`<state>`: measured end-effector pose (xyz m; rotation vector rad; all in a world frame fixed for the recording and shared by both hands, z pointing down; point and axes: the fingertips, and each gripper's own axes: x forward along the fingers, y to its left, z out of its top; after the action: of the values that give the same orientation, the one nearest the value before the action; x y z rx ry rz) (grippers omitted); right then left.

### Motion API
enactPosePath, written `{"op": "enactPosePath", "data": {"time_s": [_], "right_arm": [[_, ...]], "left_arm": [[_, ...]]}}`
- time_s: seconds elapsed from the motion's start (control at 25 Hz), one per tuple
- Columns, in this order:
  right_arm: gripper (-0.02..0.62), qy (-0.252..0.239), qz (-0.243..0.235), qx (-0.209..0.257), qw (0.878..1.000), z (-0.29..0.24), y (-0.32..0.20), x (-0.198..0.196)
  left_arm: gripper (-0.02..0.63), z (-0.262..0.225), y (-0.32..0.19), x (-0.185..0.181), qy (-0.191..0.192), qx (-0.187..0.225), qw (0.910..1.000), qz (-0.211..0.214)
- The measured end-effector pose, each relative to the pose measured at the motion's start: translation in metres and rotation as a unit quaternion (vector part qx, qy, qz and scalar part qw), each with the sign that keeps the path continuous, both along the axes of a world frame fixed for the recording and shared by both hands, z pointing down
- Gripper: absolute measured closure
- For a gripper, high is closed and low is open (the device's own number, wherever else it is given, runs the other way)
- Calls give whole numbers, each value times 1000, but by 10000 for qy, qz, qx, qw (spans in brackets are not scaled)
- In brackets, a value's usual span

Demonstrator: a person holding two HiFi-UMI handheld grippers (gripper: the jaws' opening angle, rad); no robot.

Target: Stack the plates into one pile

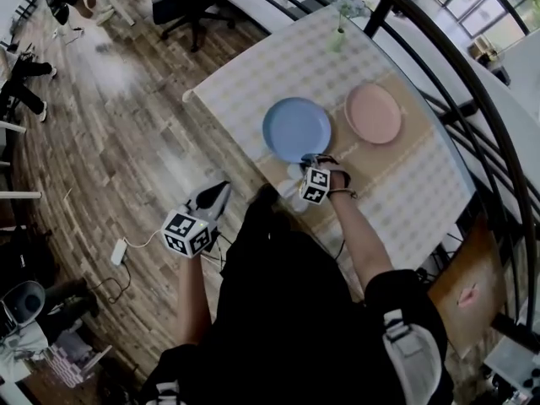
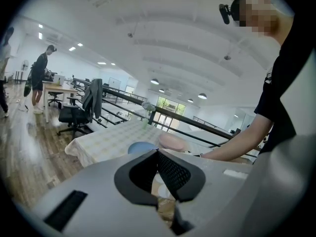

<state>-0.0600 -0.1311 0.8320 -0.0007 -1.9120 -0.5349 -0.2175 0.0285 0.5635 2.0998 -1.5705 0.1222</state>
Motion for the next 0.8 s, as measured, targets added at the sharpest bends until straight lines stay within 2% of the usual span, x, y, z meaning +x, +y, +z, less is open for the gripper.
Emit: {"op": "enactPosePath", "data": {"time_s": [0.32, 0.6, 0.8], "right_arm": [[569, 173, -386, 181, 9989, 7, 12, -13], [583, 128, -824, 479, 9954, -8, 12, -31], [577, 134, -903, 695, 9934, -20, 4, -22]], "left_arm": [[604, 1, 15, -17, -9, -58, 9998, -207], [604, -8, -9, -18, -26, 22, 10000, 12], [604, -10, -25, -7, -36, 42, 9996, 282]]}}
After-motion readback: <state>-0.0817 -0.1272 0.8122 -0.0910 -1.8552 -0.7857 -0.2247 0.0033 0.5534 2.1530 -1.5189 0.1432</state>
